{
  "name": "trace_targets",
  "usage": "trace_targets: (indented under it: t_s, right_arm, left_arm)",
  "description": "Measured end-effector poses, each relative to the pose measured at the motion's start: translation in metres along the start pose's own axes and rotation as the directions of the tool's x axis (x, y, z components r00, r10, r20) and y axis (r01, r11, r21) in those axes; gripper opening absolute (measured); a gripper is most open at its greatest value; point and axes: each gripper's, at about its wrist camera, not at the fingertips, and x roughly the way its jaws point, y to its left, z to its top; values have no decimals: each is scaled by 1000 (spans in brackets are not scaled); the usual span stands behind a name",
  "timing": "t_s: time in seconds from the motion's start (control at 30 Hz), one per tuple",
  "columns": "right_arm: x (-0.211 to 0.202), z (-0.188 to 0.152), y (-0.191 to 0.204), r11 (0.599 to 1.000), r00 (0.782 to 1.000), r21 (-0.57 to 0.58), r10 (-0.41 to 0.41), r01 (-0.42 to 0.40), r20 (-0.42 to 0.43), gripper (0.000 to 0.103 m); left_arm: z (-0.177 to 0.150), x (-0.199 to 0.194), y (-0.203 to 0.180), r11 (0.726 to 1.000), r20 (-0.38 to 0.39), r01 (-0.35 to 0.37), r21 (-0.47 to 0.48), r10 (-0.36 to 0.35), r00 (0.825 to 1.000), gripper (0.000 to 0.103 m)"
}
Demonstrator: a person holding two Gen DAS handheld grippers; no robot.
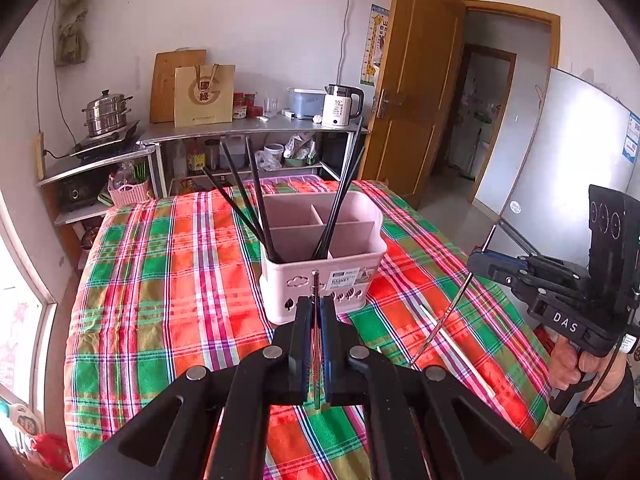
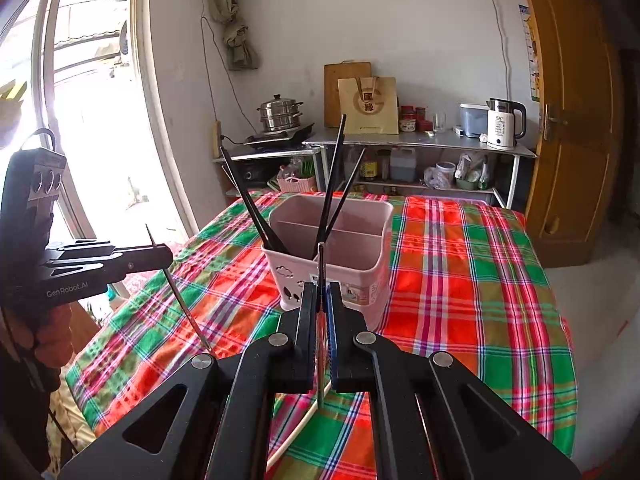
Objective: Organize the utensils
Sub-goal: 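Lift both held chopsticks over the basket and lower them into it, then open the left tool to drop its chopstick while the right tool releases its own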
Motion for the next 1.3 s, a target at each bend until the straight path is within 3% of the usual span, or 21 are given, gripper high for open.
trace_targets:
  t_s: [0.33,0.57,0.97,1.3]
  right_arm:
    - [9,51,12,999,993,-19,43,-41,113,4]
    - [23,83,15,999,985,-17,52,-50,167,4]
    - [57,101,11,998,982,11,62,-65,180,4]
    - [71,105,9,998,984,17,61,-65,167,4]
  left_arm:
    - [63,-12,14,999,120,19,-47,-14,993,4]
    - [93,4,20,998,144,25,-56,-17,989,4]
    - [106,42,36,996,131,47,-77,-37,991,4]
    - [124,49,44,994,146,65,-82,-53,988,4]
